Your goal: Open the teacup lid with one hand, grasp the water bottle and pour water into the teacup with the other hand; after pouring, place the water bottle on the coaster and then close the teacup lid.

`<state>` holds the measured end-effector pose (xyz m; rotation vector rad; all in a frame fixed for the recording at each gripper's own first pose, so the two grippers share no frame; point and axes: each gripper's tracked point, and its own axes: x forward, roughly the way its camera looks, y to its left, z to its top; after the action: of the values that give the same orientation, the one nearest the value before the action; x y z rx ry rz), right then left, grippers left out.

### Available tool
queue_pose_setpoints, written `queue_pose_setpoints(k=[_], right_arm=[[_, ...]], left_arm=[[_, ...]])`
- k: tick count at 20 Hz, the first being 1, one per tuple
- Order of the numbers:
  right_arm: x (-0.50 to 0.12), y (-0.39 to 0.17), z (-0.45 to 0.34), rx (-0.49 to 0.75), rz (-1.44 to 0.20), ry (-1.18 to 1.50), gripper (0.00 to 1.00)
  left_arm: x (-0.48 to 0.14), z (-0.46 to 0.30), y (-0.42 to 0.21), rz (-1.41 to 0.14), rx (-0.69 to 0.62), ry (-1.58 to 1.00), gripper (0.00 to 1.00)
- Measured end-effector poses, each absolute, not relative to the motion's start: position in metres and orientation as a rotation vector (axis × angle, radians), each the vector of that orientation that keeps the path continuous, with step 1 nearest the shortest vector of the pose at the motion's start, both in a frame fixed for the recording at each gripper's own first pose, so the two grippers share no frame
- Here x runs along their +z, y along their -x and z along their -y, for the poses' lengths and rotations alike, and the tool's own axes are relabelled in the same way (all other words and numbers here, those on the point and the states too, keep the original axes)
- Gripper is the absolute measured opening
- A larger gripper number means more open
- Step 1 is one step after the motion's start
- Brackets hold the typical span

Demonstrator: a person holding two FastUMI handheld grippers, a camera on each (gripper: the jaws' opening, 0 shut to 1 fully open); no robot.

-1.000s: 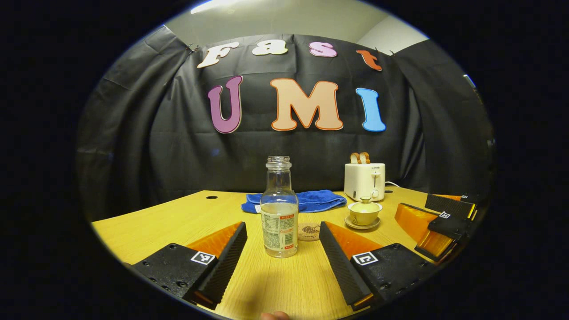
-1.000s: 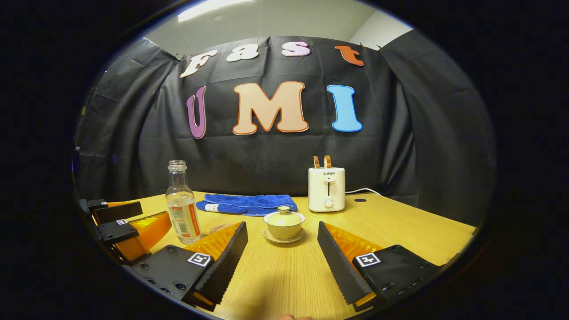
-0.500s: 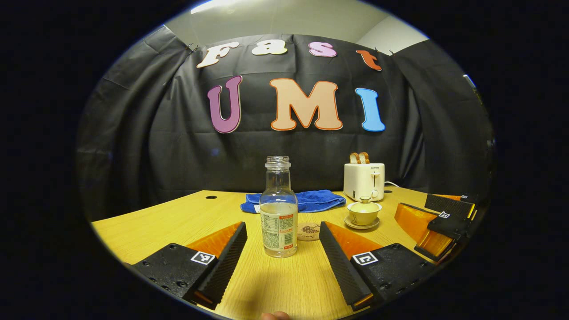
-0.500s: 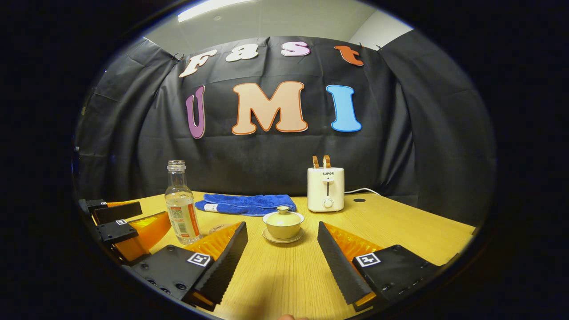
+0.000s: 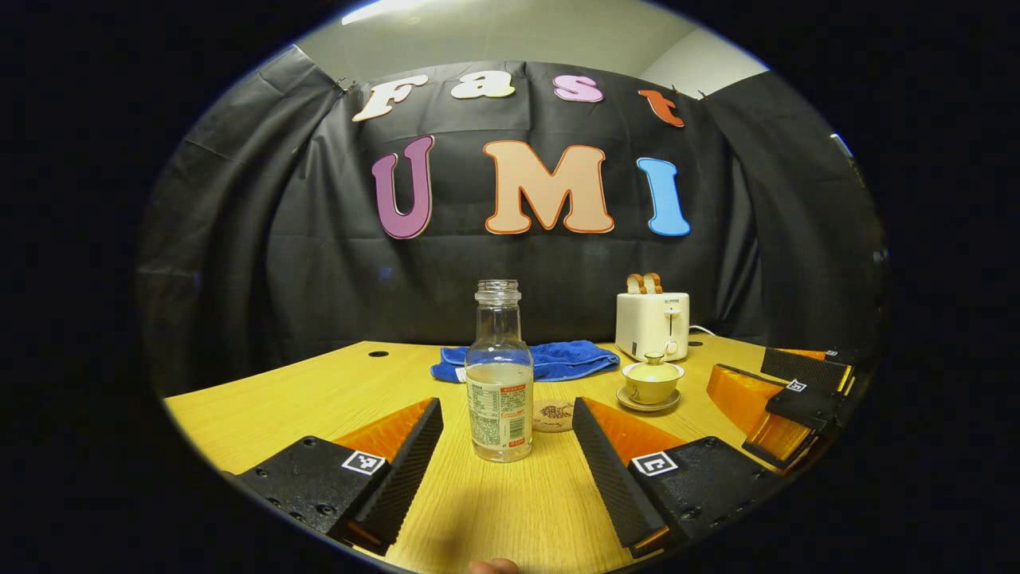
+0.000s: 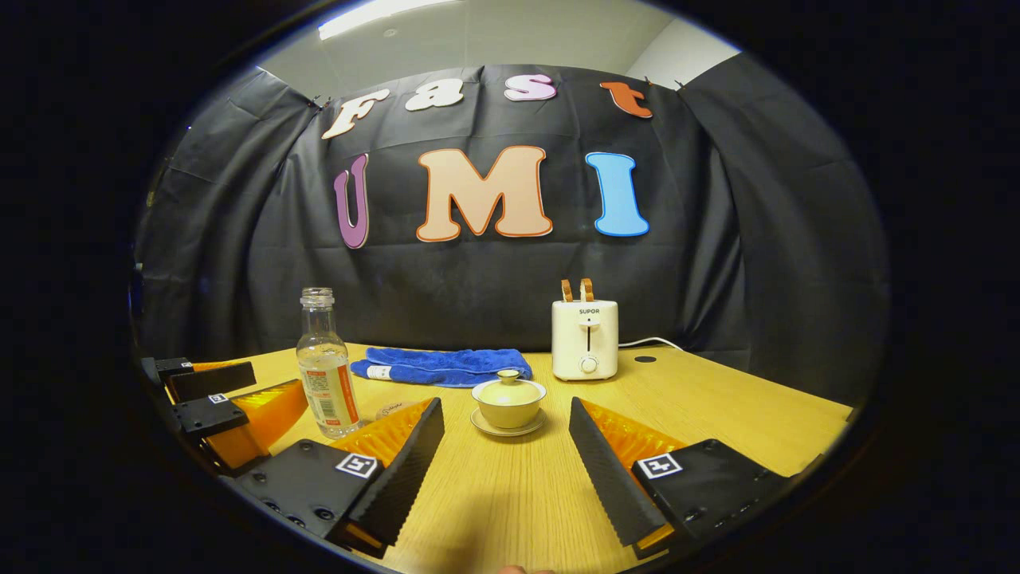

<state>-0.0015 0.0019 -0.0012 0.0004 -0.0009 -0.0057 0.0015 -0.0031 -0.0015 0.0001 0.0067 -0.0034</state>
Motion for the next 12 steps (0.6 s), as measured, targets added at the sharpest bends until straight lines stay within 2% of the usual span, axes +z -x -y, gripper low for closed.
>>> queue_pose_setpoints(k=[12], right_arm=[[-0.0054,-0.0041,-0.0017,0.013,-0.003,-0.002,0.99]], left_arm=[[-0.0015,0.0054,-0.0016,-0.006,-0.015,-0.002,0.96]])
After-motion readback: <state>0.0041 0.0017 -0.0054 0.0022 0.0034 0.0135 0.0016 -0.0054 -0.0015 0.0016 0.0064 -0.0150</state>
